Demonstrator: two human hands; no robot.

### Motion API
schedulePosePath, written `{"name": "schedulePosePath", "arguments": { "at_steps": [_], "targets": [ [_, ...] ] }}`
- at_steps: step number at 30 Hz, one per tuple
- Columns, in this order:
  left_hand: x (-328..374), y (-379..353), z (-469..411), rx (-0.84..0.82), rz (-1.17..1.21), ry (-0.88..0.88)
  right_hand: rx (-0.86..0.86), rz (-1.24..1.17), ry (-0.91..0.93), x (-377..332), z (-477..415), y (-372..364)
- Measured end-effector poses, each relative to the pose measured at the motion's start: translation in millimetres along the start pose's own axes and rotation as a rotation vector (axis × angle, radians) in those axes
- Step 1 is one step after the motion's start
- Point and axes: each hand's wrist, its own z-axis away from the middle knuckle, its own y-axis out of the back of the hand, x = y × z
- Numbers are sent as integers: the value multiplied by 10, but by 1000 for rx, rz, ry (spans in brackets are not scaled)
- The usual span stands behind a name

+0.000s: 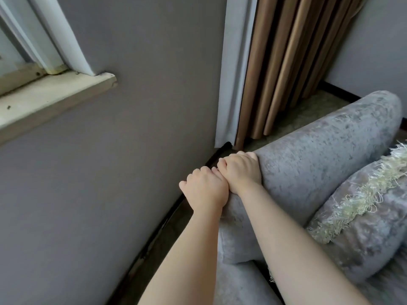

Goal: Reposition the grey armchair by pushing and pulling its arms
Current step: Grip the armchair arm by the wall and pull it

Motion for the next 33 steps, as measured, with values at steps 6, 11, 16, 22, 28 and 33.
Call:
{"name": "schedulePosePath", "arguments": {
  "at_steps": [6, 11, 16, 22, 28, 33],
  "targets": [
    [18, -88, -86, -8, -25, 7, 87, -80, -24, 25, -99, -93],
    [24, -93, -120, -98, -43, -11, 38, -33, -14, 37, -113, -107],
    [37, -57, -113, -80, -68, 11, -26, 0, -13, 11, -129, -54],
    [19, 1, -90, -132, -32, 34, -137, 50, 12, -10, -89, 52],
    [4, 92, 11, -121, 4, 0, -187, 81, 41, -18, 19, 132],
    [-58, 161, 167, -75, -25, -7, -195, 107, 103, -52, 176, 139]
  ]
}}
